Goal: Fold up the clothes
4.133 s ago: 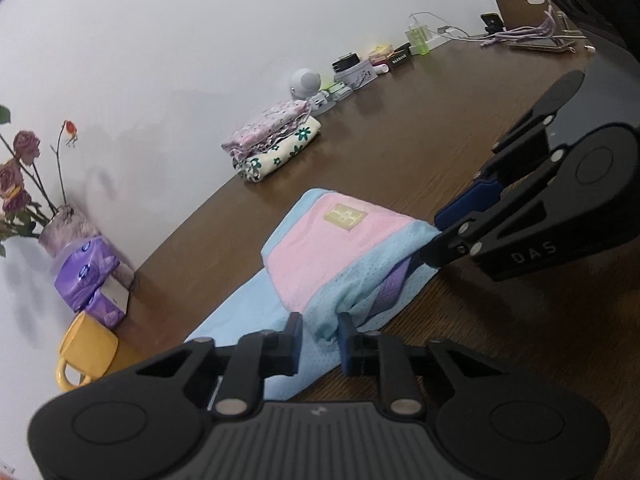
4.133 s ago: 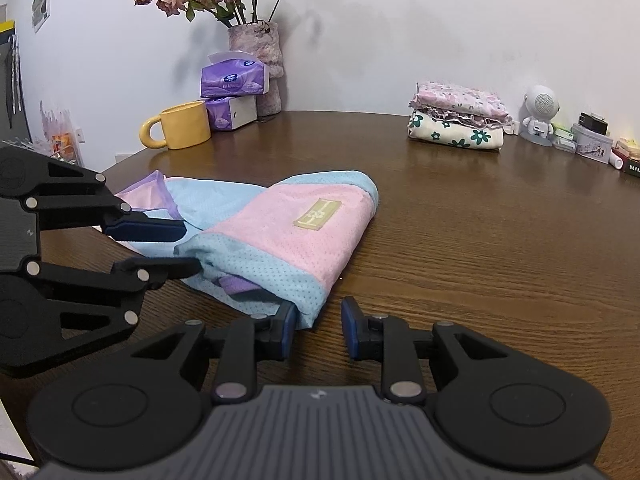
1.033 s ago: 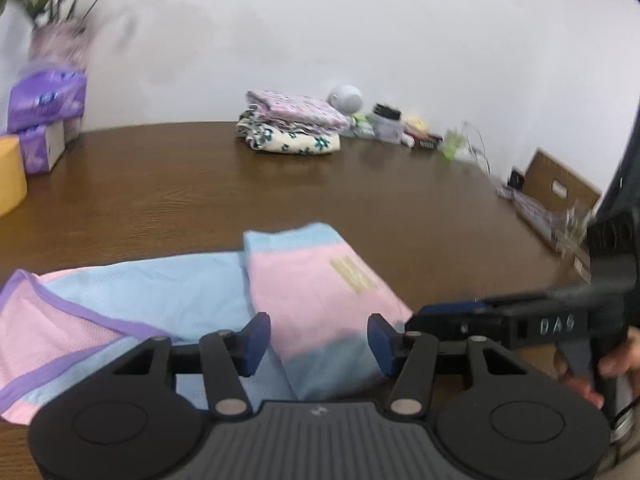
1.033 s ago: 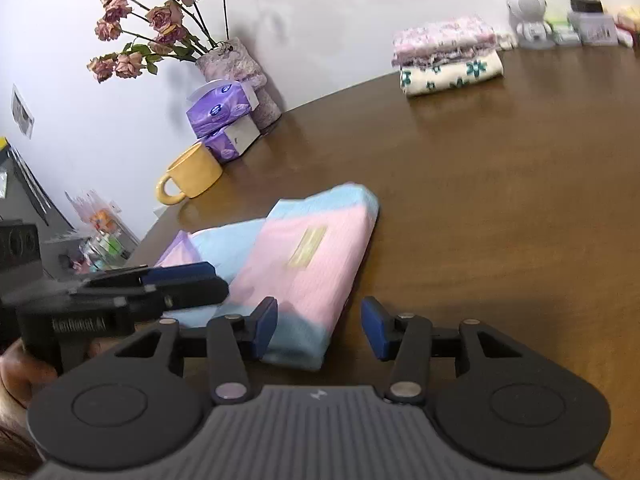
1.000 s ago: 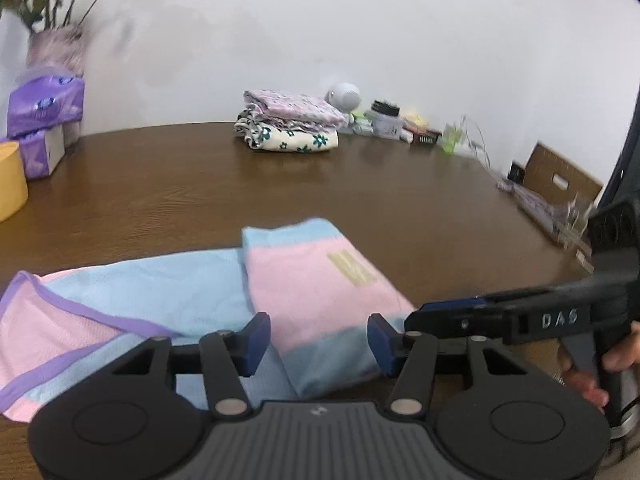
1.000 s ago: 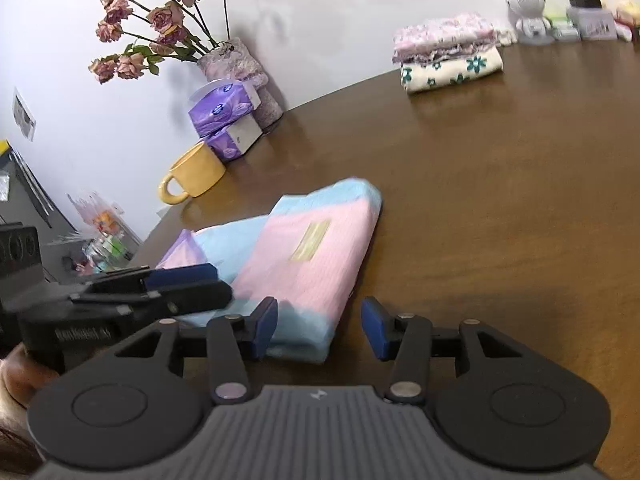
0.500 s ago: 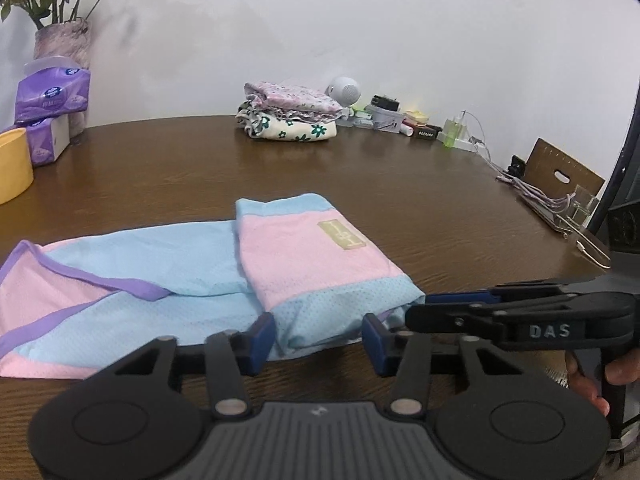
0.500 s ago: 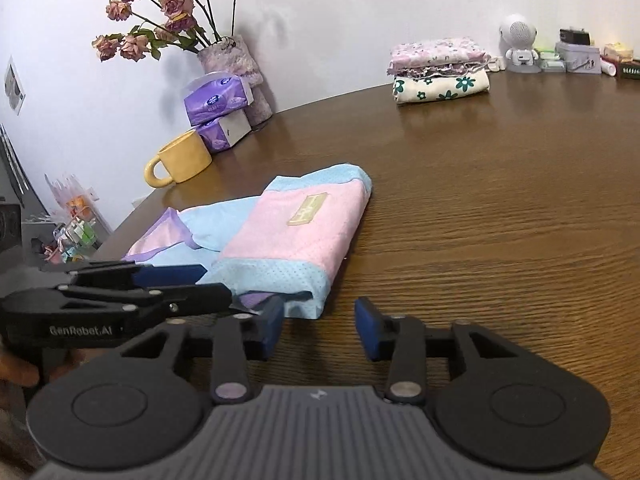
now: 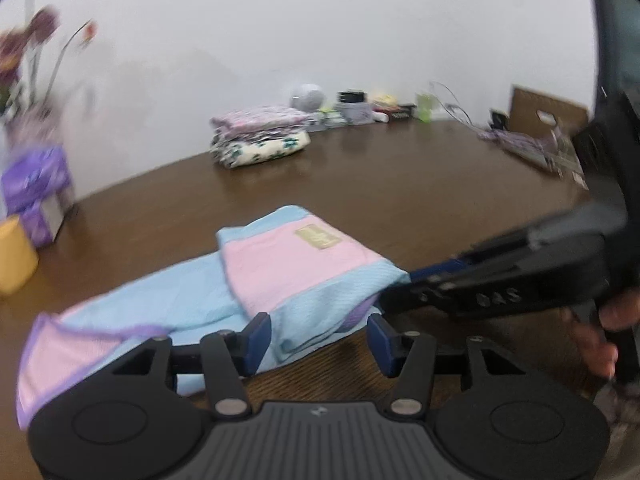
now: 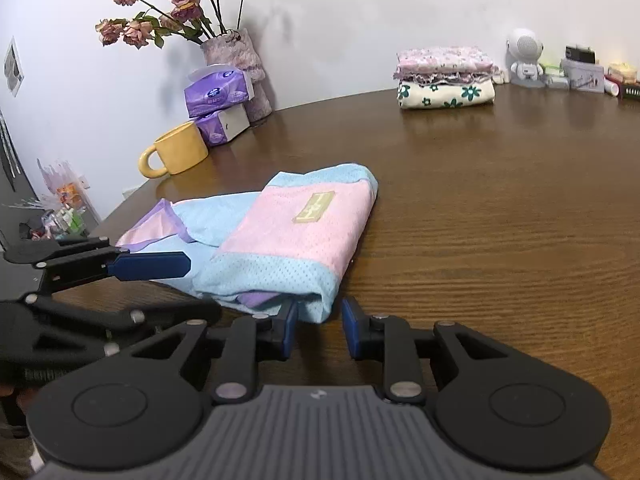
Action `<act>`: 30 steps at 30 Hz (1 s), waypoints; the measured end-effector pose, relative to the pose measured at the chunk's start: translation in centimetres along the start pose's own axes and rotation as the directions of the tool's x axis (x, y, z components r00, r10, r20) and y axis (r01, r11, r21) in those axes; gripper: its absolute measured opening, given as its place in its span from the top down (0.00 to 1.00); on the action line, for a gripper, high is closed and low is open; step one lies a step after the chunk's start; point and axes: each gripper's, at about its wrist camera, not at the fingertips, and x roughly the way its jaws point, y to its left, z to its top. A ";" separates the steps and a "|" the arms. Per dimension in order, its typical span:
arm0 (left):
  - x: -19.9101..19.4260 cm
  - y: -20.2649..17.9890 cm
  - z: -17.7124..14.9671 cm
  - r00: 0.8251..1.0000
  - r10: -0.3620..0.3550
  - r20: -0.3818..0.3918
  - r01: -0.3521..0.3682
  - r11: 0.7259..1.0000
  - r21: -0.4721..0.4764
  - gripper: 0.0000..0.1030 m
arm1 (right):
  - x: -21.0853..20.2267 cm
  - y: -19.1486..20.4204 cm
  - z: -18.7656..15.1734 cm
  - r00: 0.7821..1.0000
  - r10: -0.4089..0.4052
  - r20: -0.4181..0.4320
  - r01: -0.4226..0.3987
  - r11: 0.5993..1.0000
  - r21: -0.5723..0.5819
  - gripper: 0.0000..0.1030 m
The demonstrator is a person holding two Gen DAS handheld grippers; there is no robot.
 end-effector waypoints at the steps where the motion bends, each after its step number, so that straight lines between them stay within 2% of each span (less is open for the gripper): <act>1: 0.2 -0.6 0.1 1.000 0.006 0.001 -0.006 0.999 0.040 0.45 | 0.1 0.1 0.1 1.000 -0.006 0.004 0.006 1.000 -0.006 0.95; 2: 0.3 -1.1 0.3 1.000 0.012 0.003 -0.012 0.997 0.081 0.44 | 0.0 0.2 0.1 1.000 -0.012 0.012 0.012 1.000 -0.015 0.98; 7: 1.8 -3.2 0.2 0.997 0.078 0.008 -0.078 0.968 0.238 0.44 | -0.5 1.1 0.6 0.999 -0.035 0.039 0.038 0.997 -0.066 0.98; 12: 3.3 -5.2 0.1 0.989 0.147 0.024 -0.145 0.912 0.383 0.47 | -0.9 1.6 1.0 0.998 -0.039 0.055 0.044 0.995 -0.087 0.98; 14: 3.7 -5.4 0.0 0.985 0.170 0.032 -0.168 0.898 0.407 0.70 | -0.9 1.7 1.1 0.998 -0.041 0.057 0.046 0.995 -0.083 0.98; 16: 3.8 -5.2 0.0 0.986 0.166 0.027 -0.163 0.905 0.392 0.77 | -1.0 1.5 1.1 0.998 -0.033 0.057 0.037 0.997 -0.064 0.98; 18: 3.9 -4.7 0.1 0.987 0.160 0.026 -0.158 0.918 0.363 0.77 | -1.1 0.9 1.0 0.999 -0.003 0.052 0.004 1.000 -0.016 0.92; 20: 3.8 -4.2 0.3 0.988 0.150 0.025 -0.150 0.929 0.338 0.77 | -1.3 -0.2 0.8 0.997 0.047 0.054 -0.051 0.995 0.084 0.73; 21: 3.8 -4.0 0.3 0.989 0.146 0.025 -0.146 0.933 0.328 0.77 | -1.4 -0.9 0.6 0.996 0.073 0.057 -0.081 0.987 0.138 0.55; 22: 3.8 -3.9 0.4 0.989 0.143 0.025 -0.143 0.937 0.320 0.77 | -1.4 -1.5 0.4 0.994 0.097 0.056 -0.106 0.976 0.189 0.51; 26: 3.7 -3.7 0.5 0.990 0.139 0.027 -0.141 0.944 0.299 0.77 | -0.5 -3.7 -0.2 0.982 0.185 0.046 -0.189 0.911 0.367 0.51; 30: 3.6 -3.4 0.5 0.990 0.139 0.025 -0.140 0.950 0.279 0.77 | 1.4 -4.7 -0.3 0.968 0.243 0.054 -0.238 0.841 0.486 0.51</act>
